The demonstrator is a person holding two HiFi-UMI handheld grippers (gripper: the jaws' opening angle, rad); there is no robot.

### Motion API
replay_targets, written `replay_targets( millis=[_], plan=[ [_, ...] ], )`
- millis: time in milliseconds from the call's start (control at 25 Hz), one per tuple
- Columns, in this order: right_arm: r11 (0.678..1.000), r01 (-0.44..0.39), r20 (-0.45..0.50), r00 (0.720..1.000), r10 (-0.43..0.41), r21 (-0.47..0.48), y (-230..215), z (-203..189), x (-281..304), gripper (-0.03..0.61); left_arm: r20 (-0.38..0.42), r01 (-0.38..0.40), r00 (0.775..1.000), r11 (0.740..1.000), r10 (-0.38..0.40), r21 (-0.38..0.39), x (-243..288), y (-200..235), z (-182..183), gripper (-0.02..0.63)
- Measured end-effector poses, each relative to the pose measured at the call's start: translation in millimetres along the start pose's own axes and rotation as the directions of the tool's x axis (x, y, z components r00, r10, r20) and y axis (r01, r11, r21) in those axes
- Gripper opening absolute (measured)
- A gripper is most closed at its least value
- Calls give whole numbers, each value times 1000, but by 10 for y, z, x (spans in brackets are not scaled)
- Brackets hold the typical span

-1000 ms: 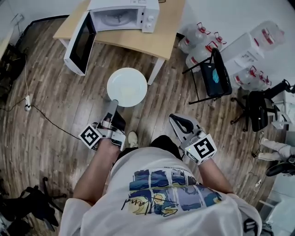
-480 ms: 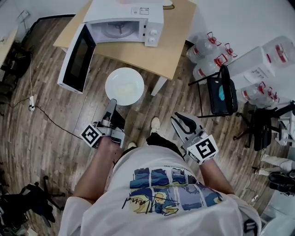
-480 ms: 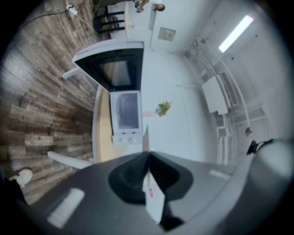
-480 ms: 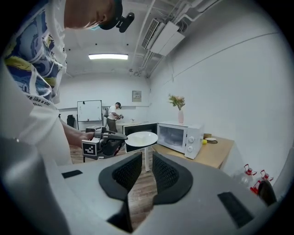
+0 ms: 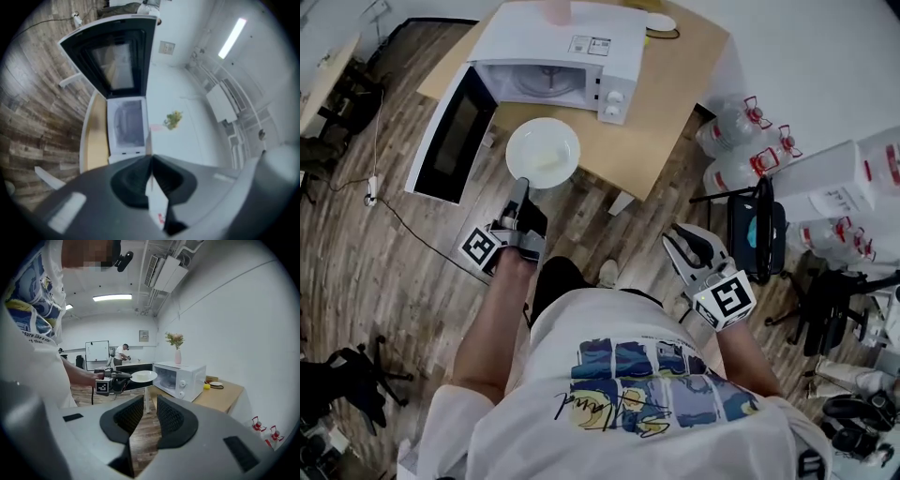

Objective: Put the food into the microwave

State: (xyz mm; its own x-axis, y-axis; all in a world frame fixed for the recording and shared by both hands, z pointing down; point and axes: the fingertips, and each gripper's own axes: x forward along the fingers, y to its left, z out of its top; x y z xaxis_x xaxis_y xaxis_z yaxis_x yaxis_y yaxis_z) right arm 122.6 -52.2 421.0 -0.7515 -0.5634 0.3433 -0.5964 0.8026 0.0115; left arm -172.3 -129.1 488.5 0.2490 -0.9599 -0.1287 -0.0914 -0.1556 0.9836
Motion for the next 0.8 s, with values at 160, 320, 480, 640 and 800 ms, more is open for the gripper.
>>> replay_targets(
  millis=[160,320,480,640,800],
  plan=[
    [1000,-12,-10,1000,12,4,-188,24,120,75,29,-20,999,1000,20,9,368,188,99,15],
    [1000,5,-18,1000,-5,-4,-419,141,314,71,49,-52,997,999,52,2,775,424,302,15],
    [997,73,-12,997,-73,13,-684,290,471,71,42,-83,996,996,83,12,1173,667,555,15],
    [989,144,-20,990,-143,46,-904,390,599,69,19,-117,993,993,117,15,1546,916,747,15],
    [981,186,-40,982,-184,58,-1022,433,757,69,-8,-133,991,991,133,15,1896,1138,901,15]
  ],
)
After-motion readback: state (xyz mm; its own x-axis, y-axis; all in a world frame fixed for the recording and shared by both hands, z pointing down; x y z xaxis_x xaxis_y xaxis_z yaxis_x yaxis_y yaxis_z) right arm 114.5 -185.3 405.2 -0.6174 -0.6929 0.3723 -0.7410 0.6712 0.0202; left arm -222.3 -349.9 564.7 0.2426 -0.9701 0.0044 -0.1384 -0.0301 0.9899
